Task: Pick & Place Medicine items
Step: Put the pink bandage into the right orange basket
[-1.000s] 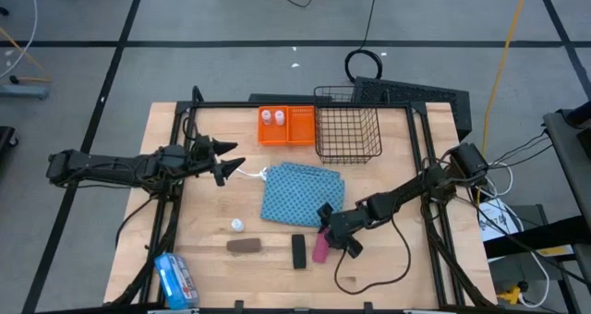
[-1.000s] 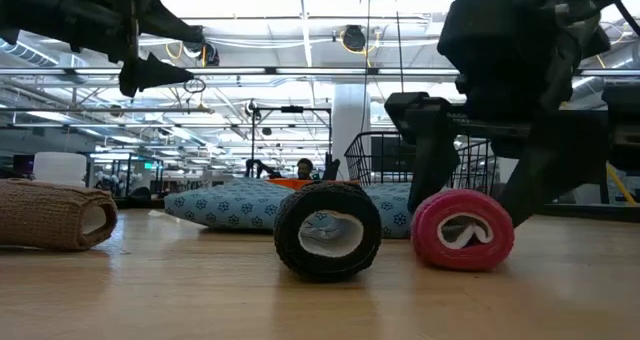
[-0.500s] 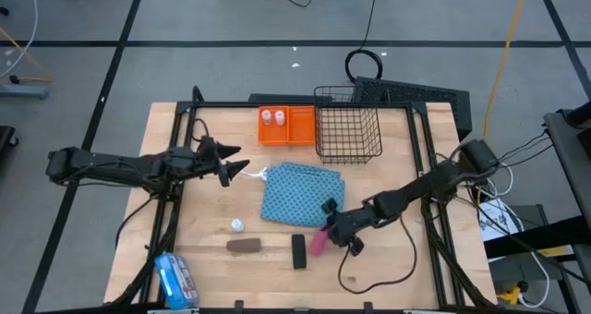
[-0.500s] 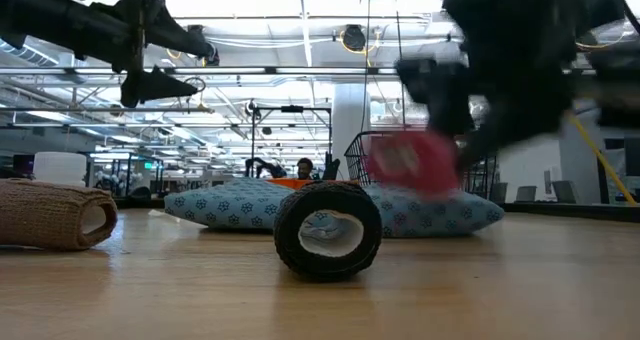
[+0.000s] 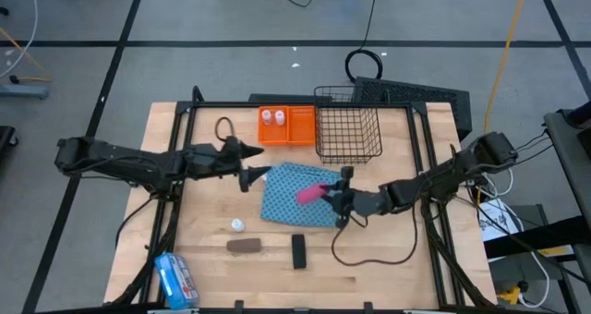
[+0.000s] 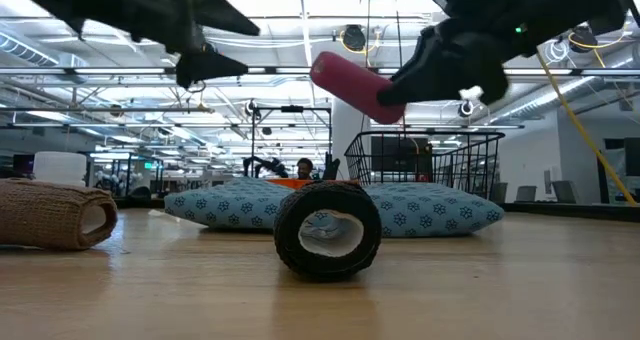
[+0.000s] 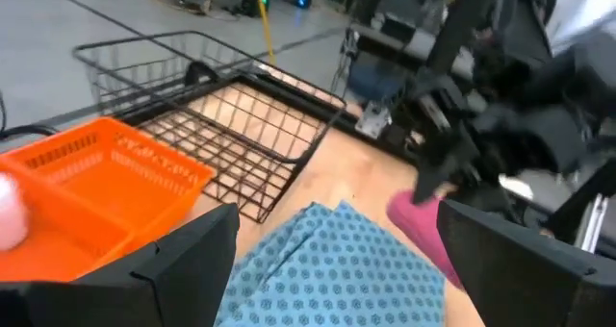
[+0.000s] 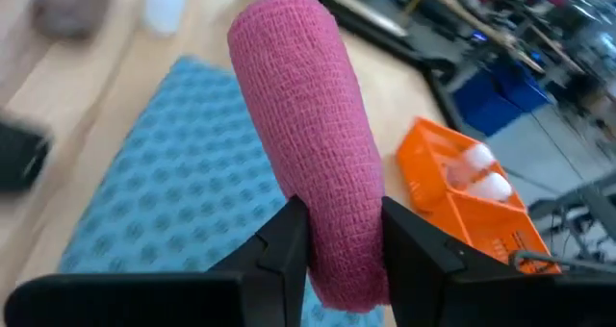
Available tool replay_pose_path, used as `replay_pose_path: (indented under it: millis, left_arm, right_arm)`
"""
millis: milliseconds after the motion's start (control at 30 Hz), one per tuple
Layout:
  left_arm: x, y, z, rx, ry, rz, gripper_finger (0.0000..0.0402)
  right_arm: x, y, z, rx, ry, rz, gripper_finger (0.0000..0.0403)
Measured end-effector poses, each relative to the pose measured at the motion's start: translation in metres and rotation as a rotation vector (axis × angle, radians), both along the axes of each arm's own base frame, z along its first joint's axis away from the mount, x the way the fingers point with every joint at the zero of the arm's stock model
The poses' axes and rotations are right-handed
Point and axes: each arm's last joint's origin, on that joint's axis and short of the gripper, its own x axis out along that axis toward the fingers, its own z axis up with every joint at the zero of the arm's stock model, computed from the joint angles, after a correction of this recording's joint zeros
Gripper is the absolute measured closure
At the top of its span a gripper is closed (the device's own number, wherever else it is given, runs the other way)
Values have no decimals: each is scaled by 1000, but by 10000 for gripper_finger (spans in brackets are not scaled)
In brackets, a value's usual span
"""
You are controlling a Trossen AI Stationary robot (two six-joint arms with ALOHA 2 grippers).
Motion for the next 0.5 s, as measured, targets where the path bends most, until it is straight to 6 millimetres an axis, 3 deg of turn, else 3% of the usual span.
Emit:
replay_pose_path:
  millis: [267, 500]
  left_arm:
    - [60, -9, -10, 177, 166, -91, 39]
    - [100, -25, -19, 345, 245, -197, 39]
  right_arm:
    - [5, -19, 3, 84, -103, -112, 307]
    - [4, -24, -2, 78, -66, -131, 307]
